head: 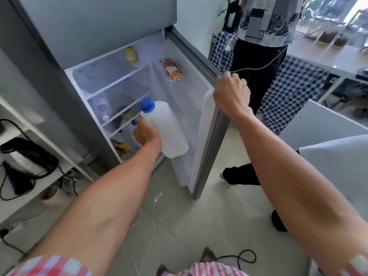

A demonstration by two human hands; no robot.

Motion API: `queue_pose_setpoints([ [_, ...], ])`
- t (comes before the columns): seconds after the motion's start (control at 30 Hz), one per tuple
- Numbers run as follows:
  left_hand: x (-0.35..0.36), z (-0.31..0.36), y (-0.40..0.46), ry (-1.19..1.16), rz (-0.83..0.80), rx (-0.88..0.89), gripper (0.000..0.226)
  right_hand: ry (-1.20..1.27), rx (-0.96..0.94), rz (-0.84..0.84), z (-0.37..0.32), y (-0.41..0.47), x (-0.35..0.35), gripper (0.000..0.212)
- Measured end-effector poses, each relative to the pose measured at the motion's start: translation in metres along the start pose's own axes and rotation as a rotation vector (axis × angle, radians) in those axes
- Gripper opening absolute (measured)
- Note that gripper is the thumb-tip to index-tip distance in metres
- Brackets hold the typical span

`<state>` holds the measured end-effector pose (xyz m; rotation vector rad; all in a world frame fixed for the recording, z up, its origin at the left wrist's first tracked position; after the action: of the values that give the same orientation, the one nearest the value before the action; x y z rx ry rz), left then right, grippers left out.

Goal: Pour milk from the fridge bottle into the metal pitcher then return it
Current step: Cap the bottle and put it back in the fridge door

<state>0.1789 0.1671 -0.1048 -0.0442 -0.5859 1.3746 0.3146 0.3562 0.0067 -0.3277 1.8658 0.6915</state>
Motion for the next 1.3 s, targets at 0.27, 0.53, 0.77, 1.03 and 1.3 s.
queue_pose_setpoints([
  [0.27, 0.031, -0.061, 0.029, -0.287, 0.107, -0.159, 0.039, -0.012, -0.079, 0.343, 0.024, 0.011, 0.015, 0.041],
  [0.53, 0.054, -0.129, 0.071, -0.182, 0.256, -0.216, 0.057, -0.019, -0.104, 0.446, 0.035, 0.023, 0.026, 0.039],
  [0.77, 0.078, -0.152, 0.072, -0.004, 0.072, -0.31, 0.043, 0.052, -0.132, 0.51, 0.039, 0.027, 0.029, 0.038],
  [1.03, 0.087, -0.158, 0.069, 0.347, -0.201, -0.241, 0.04, 0.031, -0.14, 0.521, 0.034, 0.026, 0.031, 0.037],
  [1.3, 0.076, -0.144, 0.075, 0.618, -0.304, -0.184, 0.034, 0.011, -0.115, 0.481, 0.026, 0.02, 0.027, 0.035],
])
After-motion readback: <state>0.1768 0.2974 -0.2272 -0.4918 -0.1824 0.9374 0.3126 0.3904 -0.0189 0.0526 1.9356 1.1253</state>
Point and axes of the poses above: each hand's wrist, its own y-axis towards the middle knuckle, its own x-axis out of the palm, z = x × y, the point moved 3 cm from there along y, towards the middle knuckle, and after that the axes turned 6 degrees about -z, right-handed, at the moved point
